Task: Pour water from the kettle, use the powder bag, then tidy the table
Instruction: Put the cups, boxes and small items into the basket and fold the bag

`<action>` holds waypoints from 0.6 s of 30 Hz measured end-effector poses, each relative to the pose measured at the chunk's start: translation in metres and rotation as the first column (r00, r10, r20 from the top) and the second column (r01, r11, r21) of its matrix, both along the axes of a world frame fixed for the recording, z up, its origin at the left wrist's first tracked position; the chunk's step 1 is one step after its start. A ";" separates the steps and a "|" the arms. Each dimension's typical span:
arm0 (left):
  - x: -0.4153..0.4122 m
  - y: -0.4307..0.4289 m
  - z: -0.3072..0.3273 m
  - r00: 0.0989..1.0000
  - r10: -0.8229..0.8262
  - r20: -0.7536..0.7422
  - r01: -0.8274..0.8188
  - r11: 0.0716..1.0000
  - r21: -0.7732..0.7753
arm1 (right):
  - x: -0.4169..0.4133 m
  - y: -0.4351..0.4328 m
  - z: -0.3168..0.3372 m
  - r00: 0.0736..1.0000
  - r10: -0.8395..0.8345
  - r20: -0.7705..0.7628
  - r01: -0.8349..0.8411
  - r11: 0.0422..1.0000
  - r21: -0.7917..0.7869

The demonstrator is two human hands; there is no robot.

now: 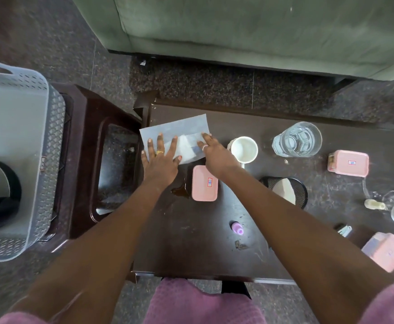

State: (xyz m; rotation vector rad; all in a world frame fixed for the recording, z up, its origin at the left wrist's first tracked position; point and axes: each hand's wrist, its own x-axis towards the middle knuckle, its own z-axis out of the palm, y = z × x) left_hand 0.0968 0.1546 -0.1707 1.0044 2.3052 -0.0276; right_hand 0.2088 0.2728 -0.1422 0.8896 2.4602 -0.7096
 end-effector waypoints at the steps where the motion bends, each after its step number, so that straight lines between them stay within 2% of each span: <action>1: 0.004 0.003 0.004 1.000 0.010 -0.030 -0.009 1.000 0.030 | 0.003 -0.001 0.005 0.998 -0.029 -0.057 0.030 0.999 0.015; 6: 0.035 0.025 0.028 0.989 0.111 -0.097 -0.075 0.944 0.320 | 0.025 -0.011 0.036 0.924 -0.079 -0.375 0.162 0.967 0.196; 8: 0.052 0.035 0.036 0.990 0.110 -0.092 -0.064 0.912 0.404 | 0.044 -0.016 0.047 0.863 -0.065 -0.501 0.258 0.909 0.326; 10: 0.074 0.046 0.045 0.991 0.084 -0.101 -0.027 0.881 0.472 | 0.071 -0.020 0.054 0.823 -0.082 -0.563 0.370 0.829 0.420; 12: 0.096 0.055 0.054 0.990 0.074 -0.117 -0.001 0.848 0.531 | 0.100 -0.024 0.056 0.847 -0.150 -0.510 0.438 0.740 0.511; 14: 0.119 0.062 0.059 0.993 0.035 -0.116 0.036 0.830 0.557 | 0.129 -0.028 0.055 0.888 -0.324 -0.325 0.457 0.698 0.552; 16: 0.135 0.067 0.062 0.995 0.001 -0.100 0.054 0.834 0.549 | 0.150 -0.030 0.054 0.870 -0.480 -0.108 0.469 0.742 0.479; 18: 0.152 0.076 0.066 0.997 -0.022 -0.078 0.061 0.835 0.547 | 0.170 -0.025 0.051 0.847 -0.529 0.055 0.472 0.796 0.378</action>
